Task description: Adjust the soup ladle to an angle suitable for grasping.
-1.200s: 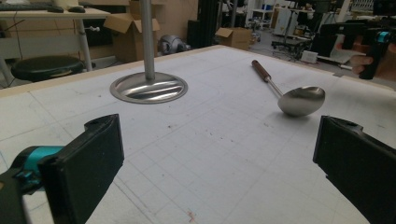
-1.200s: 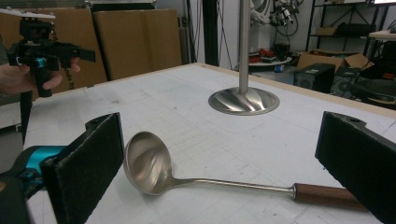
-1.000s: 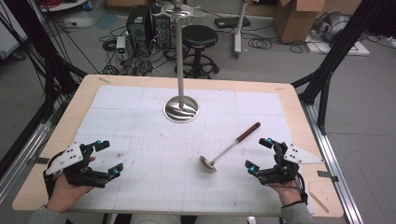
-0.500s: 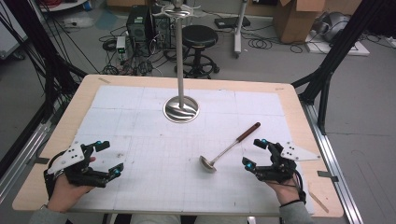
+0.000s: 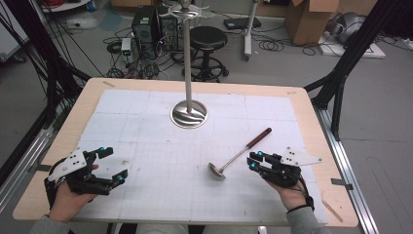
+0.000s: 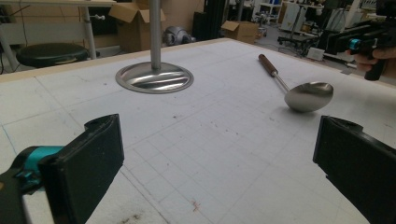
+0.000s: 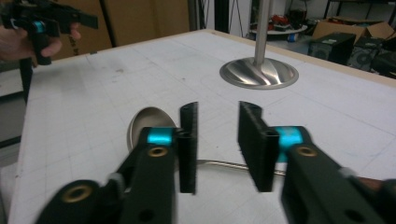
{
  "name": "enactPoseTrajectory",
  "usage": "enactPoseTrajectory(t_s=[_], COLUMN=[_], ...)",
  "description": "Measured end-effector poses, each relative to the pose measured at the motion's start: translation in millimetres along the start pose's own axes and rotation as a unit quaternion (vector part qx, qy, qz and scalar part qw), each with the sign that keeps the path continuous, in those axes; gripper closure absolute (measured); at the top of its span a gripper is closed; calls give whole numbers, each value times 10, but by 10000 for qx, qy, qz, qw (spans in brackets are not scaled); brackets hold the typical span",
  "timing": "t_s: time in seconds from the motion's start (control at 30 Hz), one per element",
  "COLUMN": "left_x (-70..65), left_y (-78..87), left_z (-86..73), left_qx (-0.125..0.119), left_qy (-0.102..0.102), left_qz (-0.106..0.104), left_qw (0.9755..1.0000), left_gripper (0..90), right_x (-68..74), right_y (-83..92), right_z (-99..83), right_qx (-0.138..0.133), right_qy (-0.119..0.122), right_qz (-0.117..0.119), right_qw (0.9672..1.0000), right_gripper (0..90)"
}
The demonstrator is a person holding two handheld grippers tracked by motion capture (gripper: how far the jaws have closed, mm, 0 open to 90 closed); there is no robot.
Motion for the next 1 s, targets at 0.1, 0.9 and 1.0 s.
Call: enactPoseTrajectory(t_s=[0.1, 0.9, 1.0], left_x=[7, 17, 17], left_y=[16, 5, 2], left_z=[1, -29, -34], left_qx=[-16, 58, 68], left_qy=[43, 28, 27], left_qz=[27, 52, 54], left_qw=[10000, 10000, 10000], left_gripper=[24, 24, 24], right_x=[-17, -231, -251], right_y=[-28, -321, -357], right_z=[3, -145, -157], right_qx=[26, 647, 683], right_qy=[15, -192, -246], right_qz=[-74, -528, -516], right_qw=[10000, 9963, 9960], right_gripper=[828, 900, 900])
Point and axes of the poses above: each handheld gripper's, and its own axes: y roughly backward along the jaws, z roughly out of its top, x roughly to its left, the point moved 10 cm from there along -y, roughly forward along the jaws, and after that the axes turned 1 degree about z, right-handed, at the moved point
